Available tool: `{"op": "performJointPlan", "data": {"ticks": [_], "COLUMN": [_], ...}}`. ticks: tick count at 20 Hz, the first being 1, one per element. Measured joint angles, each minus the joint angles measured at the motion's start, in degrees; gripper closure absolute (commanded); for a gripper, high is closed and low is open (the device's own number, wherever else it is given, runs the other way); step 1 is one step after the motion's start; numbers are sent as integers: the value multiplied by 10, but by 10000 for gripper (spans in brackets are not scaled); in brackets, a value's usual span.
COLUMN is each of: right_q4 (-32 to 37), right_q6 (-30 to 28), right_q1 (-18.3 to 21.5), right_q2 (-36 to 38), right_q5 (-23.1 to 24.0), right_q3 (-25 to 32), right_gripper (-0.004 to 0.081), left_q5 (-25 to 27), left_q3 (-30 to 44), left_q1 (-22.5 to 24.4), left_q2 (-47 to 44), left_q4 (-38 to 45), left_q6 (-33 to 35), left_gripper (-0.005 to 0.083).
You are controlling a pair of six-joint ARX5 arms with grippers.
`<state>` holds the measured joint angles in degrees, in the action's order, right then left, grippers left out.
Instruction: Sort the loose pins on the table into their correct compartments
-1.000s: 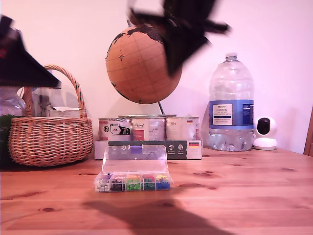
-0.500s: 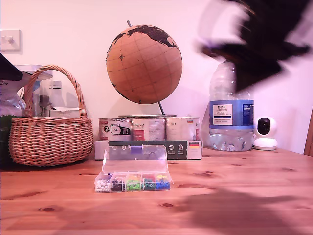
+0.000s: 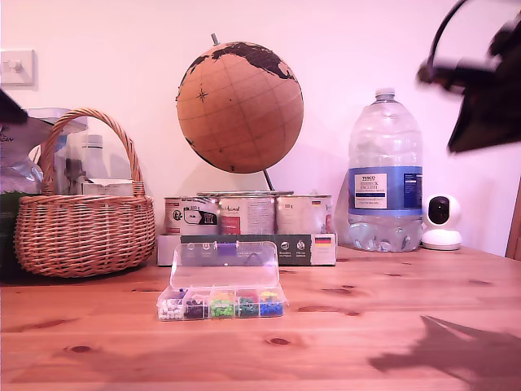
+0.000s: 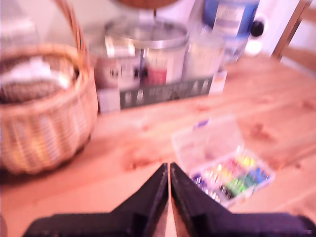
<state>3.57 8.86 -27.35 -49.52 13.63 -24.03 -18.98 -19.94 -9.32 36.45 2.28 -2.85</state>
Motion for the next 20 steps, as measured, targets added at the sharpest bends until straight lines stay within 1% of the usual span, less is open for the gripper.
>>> {"op": "performJointPlan", "data": {"ticks": [2, 4, 6, 8, 10, 14, 20], "right_q4": [-1, -10, 0, 16, 15, -1, -87], "right_q6": [-3, -18, -42, -45, -44, -44, -45], "right_q1": [6, 11, 11, 10, 10, 10, 10], "right_q2": [32, 67, 106, 148, 180, 184, 181], "right_q5": [-5, -26, -42, -43, -42, -42, -41], "right_q3": [26, 43, 43, 43, 43, 43, 43], "right_gripper": [770, 770, 770, 770, 770, 771, 770], "left_q5": [0, 0, -4, -8, -9, -9, -9], "left_q3": [0, 2, 5, 6, 6, 6, 7], "left_q1": [0, 0, 0, 0, 0, 0, 0], "left_q2": [-16, -31, -48, -72, -95, -108, -104], "left_q4": [-8, -20, -28, -33, -45, -89, -158], "left_q6": [0, -1, -12, -13, -15, -15, -15], "left_gripper": [797, 797, 797, 797, 797, 797, 797]}}
